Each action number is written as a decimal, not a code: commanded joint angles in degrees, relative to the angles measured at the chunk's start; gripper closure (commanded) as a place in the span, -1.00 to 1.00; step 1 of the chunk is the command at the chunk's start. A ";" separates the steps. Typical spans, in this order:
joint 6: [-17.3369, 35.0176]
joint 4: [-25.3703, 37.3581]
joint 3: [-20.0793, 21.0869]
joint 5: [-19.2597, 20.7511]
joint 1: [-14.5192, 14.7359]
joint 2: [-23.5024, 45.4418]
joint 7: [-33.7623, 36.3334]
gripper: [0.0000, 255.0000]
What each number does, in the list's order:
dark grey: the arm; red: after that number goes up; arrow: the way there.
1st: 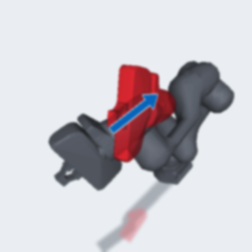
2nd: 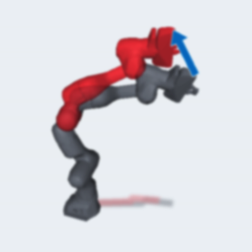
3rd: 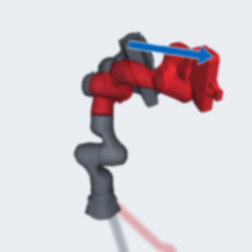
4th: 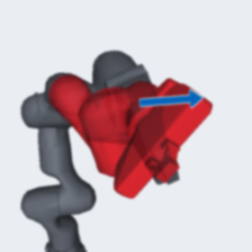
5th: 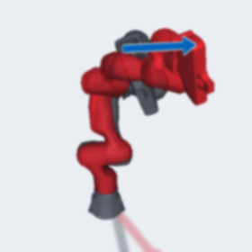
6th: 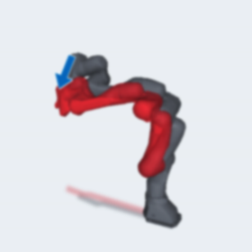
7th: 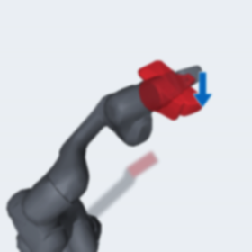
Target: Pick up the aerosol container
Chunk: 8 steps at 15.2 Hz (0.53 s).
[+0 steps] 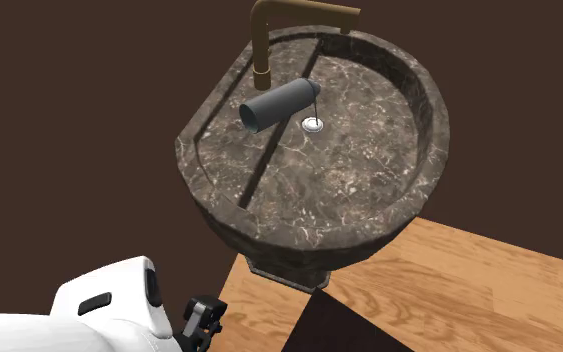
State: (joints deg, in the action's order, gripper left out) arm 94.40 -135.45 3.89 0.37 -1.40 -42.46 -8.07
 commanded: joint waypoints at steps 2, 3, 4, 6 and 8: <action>0.13 -0.41 -1.56 1.02 -0.03 -0.60 -2.86 -1.00; 0.30 -0.71 -3.15 2.06 -0.06 -1.07 -5.71 -1.00; 0.50 -0.89 -4.77 3.11 -0.07 -1.42 -8.55 -1.00; 1.02 -0.93 -8.03 5.20 -0.08 -1.71 -14.25 -1.00; 1.68 -0.50 -11.32 7.19 -0.03 -1.48 -19.94 -1.00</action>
State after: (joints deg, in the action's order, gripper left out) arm 95.72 -136.15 -5.73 6.48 -1.45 -44.04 -24.82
